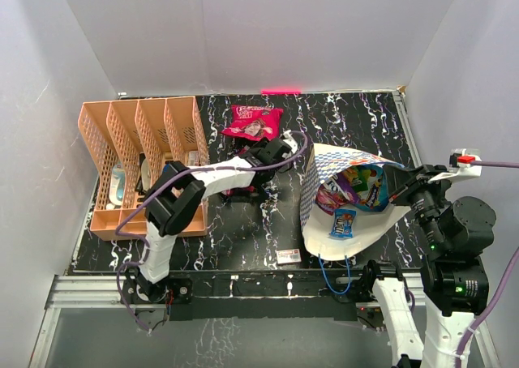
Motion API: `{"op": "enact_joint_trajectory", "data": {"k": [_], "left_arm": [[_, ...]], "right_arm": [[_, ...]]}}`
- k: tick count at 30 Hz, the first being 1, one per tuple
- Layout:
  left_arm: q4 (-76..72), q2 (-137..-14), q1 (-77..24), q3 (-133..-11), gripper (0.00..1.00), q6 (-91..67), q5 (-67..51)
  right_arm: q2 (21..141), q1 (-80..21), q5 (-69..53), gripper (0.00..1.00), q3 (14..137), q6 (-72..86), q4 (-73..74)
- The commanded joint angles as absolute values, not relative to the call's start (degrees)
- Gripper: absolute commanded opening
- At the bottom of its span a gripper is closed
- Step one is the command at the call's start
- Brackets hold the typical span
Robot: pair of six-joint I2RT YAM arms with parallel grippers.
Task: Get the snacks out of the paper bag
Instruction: Place the snack at the center of the board, then take out the snack from the paper bag.
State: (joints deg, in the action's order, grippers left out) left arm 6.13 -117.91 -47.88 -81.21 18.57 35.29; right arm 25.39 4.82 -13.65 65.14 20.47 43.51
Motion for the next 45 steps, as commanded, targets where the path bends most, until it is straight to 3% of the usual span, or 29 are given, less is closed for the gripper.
{"op": "enact_joint_trajectory", "data": {"k": [1,6,12,14,18,23,29,35,38,45], "left_arm": [[16.14,-106.77,-47.80,-84.73,0.61,6.35,31.46],[19.24,-91.25,-47.81,-81.41,0.65,1.22,21.51],[9.40,-70.15,-48.12,-73.18,0.70,-0.20,-6.23],[5.70,-66.44,-48.86,-71.56,0.69,-1.25,-15.58],[2.67,-65.31,-53.36,-72.42,0.66,-5.99,-21.41],[7.14,-71.55,-72.66,-76.43,0.65,0.35,-11.74],[11.30,-82.15,-82.88,-78.25,0.63,8.82,-0.35],[13.69,-95.10,-84.90,-85.04,0.62,15.18,6.89],[14.28,-101.71,-84.91,-88.39,0.47,18.23,11.55],[15.17,-109.20,-84.56,-90.75,0.40,23.50,13.88]], "right_arm": [[25.83,4.40,-14.02,0.08,67.67,20.65,40.34],[25.70,4.42,-14.82,0.08,66.50,20.16,39.70],[25.87,4.43,-15.32,0.08,65.32,17.95,39.37],[25.89,4.43,-15.01,0.08,65.27,17.34,39.29],[26.24,4.42,-14.48,0.08,65.55,16.60,39.20],[26.06,4.48,-14.48,0.08,65.14,16.60,39.20],[25.86,4.48,-14.90,0.08,65.55,16.81,39.49],[25.88,4.47,-15.01,0.08,66.24,16.93,39.99],[26.05,4.45,-15.12,0.08,66.72,17.03,40.14],[26.21,4.44,-15.02,0.08,67.70,17.09,40.60]]}}
